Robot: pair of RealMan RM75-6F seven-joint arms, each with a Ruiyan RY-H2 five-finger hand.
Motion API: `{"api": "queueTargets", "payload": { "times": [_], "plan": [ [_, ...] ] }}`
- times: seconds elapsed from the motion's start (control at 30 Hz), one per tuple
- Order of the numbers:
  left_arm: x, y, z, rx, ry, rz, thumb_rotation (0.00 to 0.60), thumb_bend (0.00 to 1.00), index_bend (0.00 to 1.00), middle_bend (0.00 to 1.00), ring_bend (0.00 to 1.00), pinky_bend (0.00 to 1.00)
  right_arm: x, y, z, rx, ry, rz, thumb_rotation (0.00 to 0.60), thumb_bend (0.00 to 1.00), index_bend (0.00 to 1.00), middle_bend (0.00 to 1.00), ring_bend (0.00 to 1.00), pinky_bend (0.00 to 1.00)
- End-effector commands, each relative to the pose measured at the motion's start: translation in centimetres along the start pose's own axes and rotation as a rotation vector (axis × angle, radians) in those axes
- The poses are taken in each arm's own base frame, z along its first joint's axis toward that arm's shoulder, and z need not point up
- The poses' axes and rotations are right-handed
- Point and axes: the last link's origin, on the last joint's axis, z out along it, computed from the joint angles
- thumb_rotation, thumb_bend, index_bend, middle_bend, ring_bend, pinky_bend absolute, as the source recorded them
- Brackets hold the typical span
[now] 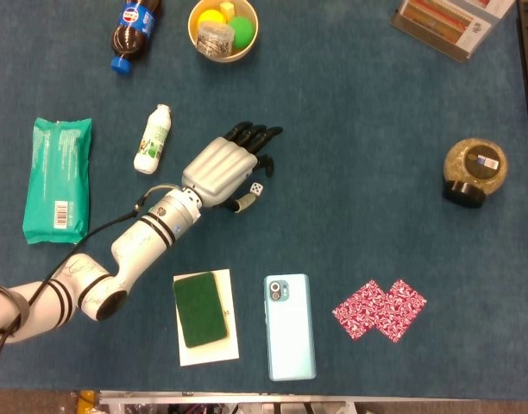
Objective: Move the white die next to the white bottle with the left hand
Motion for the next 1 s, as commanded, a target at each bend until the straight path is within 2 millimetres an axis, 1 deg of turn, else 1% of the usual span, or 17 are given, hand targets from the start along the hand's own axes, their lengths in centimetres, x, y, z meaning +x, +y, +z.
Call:
{"api": "queueTargets", "payload": {
  "times": [0.03, 0.33, 0.5, 1.0],
  "plan": [
    [-0.14, -0.14, -0.08, 0.005, -0.005, 0.001, 0.600, 0.31, 0.39, 0.00, 0.00, 0.03, -0.05, 0.00, -0.01, 0.000, -0.002, 0.000, 0.600, 0.21, 0.48, 0.37, 0.26, 0.34],
    [-0.39, -0.39, -0.30, 0.013, -0.015, 0.002, 0.600, 0.31, 0.40, 0.00, 0.00, 0.03, -0.14, 0.02, 0.01, -0.002, -0.004, 0.001, 0.600, 0.21, 0.48, 0.37, 0.26, 0.34],
    [-0.50, -0.28, -0.32, 0.011, -0.015, -0.002, 0.600, 0.31, 0.44, 0.00, 0.00, 0.03, -0.12, 0.04, 0.03, -0.003, -0.003, 0.001, 0.600, 0.21, 0.48, 0.37, 0.26, 0.34],
    [-0.91, 0.16, -0.13, 0.007, -0.012, -0.012, 0.600, 0.31, 0.47, 0.00, 0.00, 0.03, 0.01, 0.30, -0.08, -0.009, 0.001, 0.001, 0.600, 0.21, 0.48, 0.37, 0.26, 0.34]
  ]
}}
